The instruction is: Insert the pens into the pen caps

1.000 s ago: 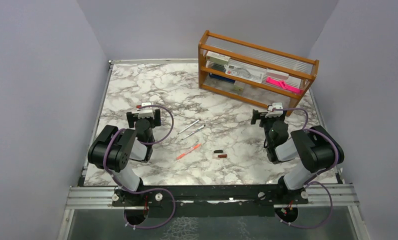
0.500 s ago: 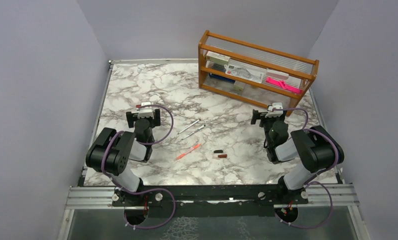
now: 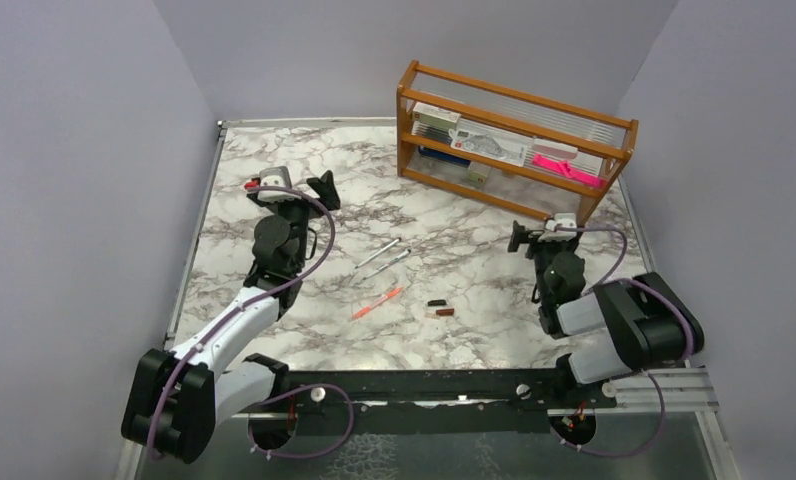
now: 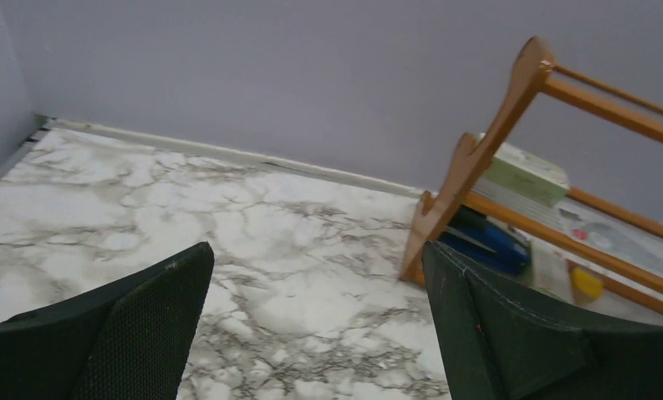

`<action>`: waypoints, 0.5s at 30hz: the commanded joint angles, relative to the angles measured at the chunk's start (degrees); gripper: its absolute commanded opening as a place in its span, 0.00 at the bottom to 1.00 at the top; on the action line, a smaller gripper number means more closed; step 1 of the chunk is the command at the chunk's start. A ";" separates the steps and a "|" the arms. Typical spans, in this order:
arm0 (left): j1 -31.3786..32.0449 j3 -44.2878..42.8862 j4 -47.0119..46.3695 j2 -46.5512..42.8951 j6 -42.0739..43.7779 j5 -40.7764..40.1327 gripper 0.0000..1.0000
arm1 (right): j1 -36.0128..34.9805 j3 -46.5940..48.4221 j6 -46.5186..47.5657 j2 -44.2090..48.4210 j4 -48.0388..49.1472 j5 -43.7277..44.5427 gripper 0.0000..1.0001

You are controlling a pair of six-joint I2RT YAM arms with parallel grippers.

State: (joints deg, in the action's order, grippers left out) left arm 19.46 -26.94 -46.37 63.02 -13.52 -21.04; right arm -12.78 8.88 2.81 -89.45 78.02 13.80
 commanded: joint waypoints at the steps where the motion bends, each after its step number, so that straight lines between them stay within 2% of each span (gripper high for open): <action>1: 0.58 -3.72 17.83 -4.49 -14.85 6.75 0.99 | -0.58 -1.11 -4.35 17.47 -7.68 10.08 1.00; 3: 0.64 -6.31 22.55 -4.57 -14.49 12.66 0.99 | -0.58 5.25 -17.87 29.72 -31.18 12.70 1.00; 4: 0.68 -7.54 24.03 -4.09 -13.78 15.99 0.99 | -0.58 7.17 -19.00 34.31 -38.97 10.44 1.00; 6: 0.90 -9.48 26.09 -2.85 -14.01 20.39 0.99 | -0.58 9.48 -15.85 40.21 -47.69 3.00 1.00; 9: 2.93 -10.99 26.31 -0.43 -10.80 23.28 0.99 | -0.57 15.74 -21.89 43.61 -65.25 4.44 1.00; 11: 6.10 -12.01 27.10 1.89 -7.39 23.16 0.94 | -0.58 18.85 -26.58 43.62 -72.45 1.84 1.00; 12: 7.58 -12.65 27.65 3.55 -6.16 23.87 0.91 | -0.58 19.17 -26.91 43.83 -72.91 -2.25 0.90; 14: 10.27 -14.36 29.81 7.56 -3.87 25.72 0.87 | -0.58 18.30 -31.22 44.80 -71.44 -11.20 0.54; 15: 11.55 -15.29 31.16 9.38 -2.63 25.96 0.81 | -0.54 17.41 -33.12 44.86 -69.71 -16.08 0.36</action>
State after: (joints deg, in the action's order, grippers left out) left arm 26.33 -38.46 -21.19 66.35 -22.15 -1.10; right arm -13.13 27.66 -19.79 -45.12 19.81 13.98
